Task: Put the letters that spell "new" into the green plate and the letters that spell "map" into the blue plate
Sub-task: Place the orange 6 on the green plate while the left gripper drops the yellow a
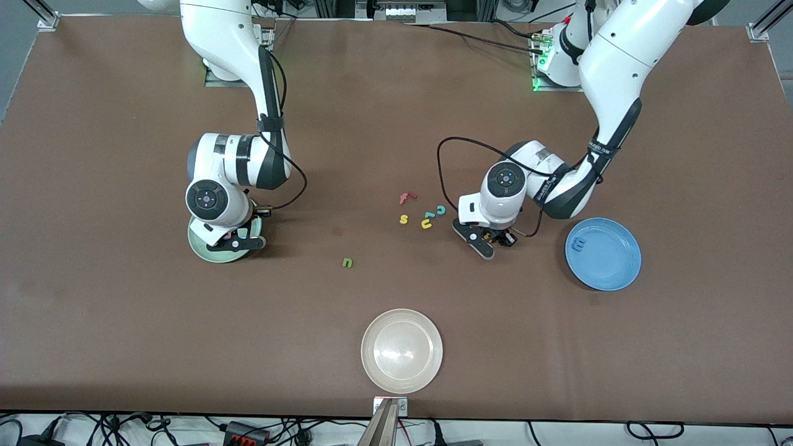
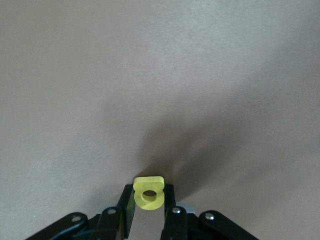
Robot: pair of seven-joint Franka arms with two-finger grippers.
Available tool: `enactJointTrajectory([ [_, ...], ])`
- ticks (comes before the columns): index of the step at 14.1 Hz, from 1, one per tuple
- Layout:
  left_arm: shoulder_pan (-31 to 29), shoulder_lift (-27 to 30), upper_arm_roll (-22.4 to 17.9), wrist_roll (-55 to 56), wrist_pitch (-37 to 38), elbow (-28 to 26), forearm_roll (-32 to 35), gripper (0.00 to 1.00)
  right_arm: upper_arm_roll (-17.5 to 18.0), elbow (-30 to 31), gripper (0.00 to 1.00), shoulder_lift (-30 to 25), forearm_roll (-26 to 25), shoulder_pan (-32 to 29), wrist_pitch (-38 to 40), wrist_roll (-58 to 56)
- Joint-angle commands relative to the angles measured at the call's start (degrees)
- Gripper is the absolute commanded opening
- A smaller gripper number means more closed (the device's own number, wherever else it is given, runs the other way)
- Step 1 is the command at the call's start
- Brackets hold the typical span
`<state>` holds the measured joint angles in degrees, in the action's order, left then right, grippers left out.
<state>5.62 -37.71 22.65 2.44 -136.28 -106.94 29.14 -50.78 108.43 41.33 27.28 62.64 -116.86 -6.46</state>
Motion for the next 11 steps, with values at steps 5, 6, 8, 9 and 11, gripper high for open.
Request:
enactJointTrajectory([
  [5,-11.23,6.5,5.03,0.82,11.53,2.08,1.62,0.05,-0.38,1.87,0.2,0.6,0.5,-2.69,-4.07,-4.52],
  [6,-13.33,7.2,6.0,-0.32,14.35,3.13,1.62,0.05,-0.29,1.87,0.33,0.77,0.58,-2.87,-4.42,-4.61],
  [8,-17.55,7.47,6.44,-4.52,16.13,3.49,1.36,0.06,-0.29,1.7,1.0,1.12,0.93,-2.96,-4.78,-4.52],
  [9,-20.1,7.39,6.53,-7.16,16.13,3.41,1.01,0.07,-0.37,1.52,1.0,0.86,1.02,-2.7,-4.43,-4.26],
  [11,-24.06,5.99,6.53,-10.78,15.87,2.79,-0.48,0.08,-0.55,0.39,1.0,-0.71,1.2,-2.0,-4.34,-4.34],
])
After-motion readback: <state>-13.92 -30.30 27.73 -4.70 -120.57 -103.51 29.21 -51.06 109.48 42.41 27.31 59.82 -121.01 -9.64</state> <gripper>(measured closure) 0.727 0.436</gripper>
